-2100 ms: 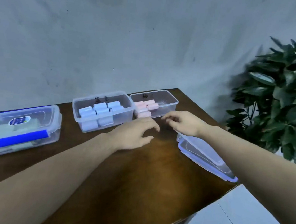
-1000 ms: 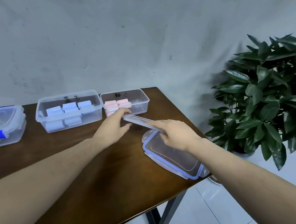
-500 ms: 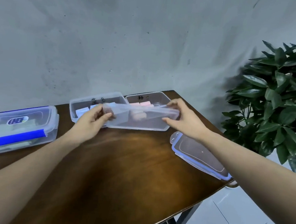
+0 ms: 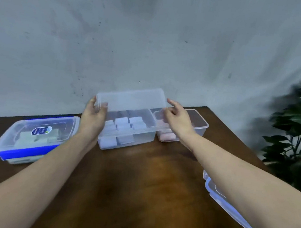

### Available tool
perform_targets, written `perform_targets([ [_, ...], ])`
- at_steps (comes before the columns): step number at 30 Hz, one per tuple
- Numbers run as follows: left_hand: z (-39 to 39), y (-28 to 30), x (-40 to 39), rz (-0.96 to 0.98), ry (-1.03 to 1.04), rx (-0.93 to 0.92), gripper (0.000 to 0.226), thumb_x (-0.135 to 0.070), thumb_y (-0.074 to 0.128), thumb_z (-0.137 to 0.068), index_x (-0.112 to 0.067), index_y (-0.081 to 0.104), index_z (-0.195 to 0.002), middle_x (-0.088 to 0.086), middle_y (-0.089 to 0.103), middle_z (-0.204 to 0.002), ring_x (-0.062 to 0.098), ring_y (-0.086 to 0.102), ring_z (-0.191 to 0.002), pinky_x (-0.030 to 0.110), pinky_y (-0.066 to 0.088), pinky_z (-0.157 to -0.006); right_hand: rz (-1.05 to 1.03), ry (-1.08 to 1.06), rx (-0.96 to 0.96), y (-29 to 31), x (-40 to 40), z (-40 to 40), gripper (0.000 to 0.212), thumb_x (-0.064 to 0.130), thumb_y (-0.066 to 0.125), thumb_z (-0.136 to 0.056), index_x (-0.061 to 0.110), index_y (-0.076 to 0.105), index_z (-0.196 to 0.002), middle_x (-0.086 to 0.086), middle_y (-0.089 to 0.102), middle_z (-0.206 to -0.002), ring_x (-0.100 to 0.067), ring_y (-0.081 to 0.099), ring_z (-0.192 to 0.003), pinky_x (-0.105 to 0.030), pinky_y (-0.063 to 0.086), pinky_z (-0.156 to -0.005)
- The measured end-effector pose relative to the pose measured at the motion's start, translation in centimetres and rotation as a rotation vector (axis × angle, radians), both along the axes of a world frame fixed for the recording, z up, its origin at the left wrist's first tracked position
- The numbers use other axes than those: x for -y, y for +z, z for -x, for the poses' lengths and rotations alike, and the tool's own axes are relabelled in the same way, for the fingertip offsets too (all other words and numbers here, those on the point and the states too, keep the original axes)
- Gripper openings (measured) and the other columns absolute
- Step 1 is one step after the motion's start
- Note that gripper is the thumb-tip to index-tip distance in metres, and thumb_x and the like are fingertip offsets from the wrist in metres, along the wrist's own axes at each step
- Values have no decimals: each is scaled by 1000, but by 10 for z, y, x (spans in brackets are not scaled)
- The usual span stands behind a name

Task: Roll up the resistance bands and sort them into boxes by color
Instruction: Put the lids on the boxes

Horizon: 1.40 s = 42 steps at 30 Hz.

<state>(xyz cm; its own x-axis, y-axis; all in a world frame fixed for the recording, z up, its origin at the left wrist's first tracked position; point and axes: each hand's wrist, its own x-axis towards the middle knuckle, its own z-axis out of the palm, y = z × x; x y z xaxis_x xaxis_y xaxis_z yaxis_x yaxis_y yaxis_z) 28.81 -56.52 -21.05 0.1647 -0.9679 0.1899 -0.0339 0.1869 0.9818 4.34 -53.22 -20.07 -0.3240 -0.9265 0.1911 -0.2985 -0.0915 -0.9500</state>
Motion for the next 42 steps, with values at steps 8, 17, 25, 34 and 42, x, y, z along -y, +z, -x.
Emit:
perform_targets([
  [8,-10,-14,40,-184,90,177,27,-12,41,-102,-20,58,-122,-1,67,-112,13,64,-94,16,51,-69,-177,161,-153,-9,51,-9,43,11,48,-102,12,48,-146,3,59,-137,-16,59,-120,-22,46,-95],
  [17,-8,-19,40,-402,194,253,33,4,33,-97,-7,56,-119,2,57,-89,15,52,-69,14,39,-35,-303,258,-453,0,61,-21,42,3,40,-96,5,56,-135,-12,60,-136,-29,53,-129,-35,43,-102],
  [25,-35,-21,25,-500,114,280,34,-8,38,-89,-13,61,-113,13,66,-112,34,66,-98,31,52,-56,-278,259,-665,-8,29,-31,37,13,37,-95,19,56,-126,-7,68,-97,-23,61,-78,-29,51,-66],
  [34,-41,-19,-3,-455,88,470,16,-6,37,-91,-11,52,-94,16,60,-113,37,59,-105,40,52,-79,-277,242,-591,-20,-7,-29,45,13,39,-96,26,57,-135,-4,70,-118,-25,63,-106,-33,51,-90],
  [42,-27,-20,-5,-401,40,753,50,-13,32,-104,-14,30,-154,9,37,-155,31,39,-137,35,37,-104,-285,180,-574,-27,-9,-31,46,6,39,-99,16,53,-142,5,50,-149,-21,45,-137,-29,34,-112],
])
